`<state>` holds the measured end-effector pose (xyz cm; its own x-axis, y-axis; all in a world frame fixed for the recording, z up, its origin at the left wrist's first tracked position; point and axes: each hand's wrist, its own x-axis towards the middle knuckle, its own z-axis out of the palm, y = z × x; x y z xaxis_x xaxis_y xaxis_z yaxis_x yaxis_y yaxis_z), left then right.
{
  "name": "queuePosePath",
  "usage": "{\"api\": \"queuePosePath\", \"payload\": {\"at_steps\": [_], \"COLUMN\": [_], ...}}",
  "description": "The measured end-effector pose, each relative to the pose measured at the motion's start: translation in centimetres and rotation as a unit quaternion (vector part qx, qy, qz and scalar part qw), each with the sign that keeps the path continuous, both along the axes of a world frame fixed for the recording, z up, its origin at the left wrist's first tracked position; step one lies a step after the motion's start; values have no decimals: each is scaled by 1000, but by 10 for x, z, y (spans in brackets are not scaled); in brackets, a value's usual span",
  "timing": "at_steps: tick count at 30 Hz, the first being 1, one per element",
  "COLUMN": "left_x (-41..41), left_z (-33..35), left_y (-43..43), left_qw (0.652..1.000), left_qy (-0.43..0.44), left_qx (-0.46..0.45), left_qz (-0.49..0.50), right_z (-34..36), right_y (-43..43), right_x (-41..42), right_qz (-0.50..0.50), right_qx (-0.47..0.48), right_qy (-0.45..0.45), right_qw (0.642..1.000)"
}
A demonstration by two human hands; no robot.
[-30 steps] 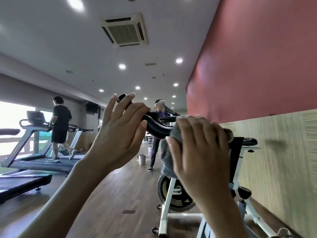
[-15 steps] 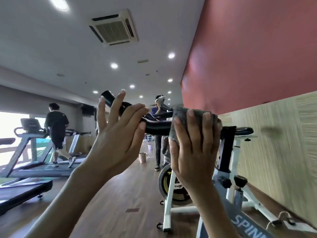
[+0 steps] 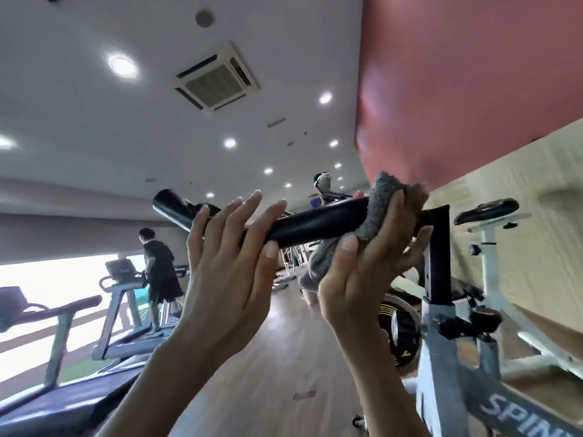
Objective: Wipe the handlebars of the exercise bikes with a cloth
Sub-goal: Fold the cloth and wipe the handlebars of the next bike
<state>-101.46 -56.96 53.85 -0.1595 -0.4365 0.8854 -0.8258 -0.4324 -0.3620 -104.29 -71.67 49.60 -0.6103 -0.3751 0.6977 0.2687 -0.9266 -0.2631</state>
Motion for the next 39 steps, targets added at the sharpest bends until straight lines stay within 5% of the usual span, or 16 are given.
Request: {"api": "queuePosePath", "payload": {"at_steps": [5, 11, 17, 22, 27, 32, 39], "left_x": [-14, -19, -18, -24, -28, -29, -41], "left_z": [9, 10, 7, 4, 5, 12, 7], "left_y": [-2, -18, -17, -18, -18, -13, -19], "left_qw": [999, 999, 1000, 1000, 1000, 997, 998], "left_qy": [-19, -21, -9, 7, 13, 10, 38], "left_qx": [37, 26, 19, 13, 12, 60, 53], "left_qz": [31, 23, 10, 7, 23, 41, 12], "right_z": [0, 9, 15, 16, 7, 13, 24], "right_y": [-8, -20, -4, -9, 6, -11, -5], "right_x": [-4, 4, 15, 14, 19, 16, 37], "right_qz": [-26, 214, 54, 256, 176, 406, 145], "right_qx": [-64, -69, -126, -52, -86, -35, -80], "right_qy": [-21, -105, -120, -169, -122, -187, -177], "right_qw": [997, 969, 983, 950, 973, 894, 970]}}
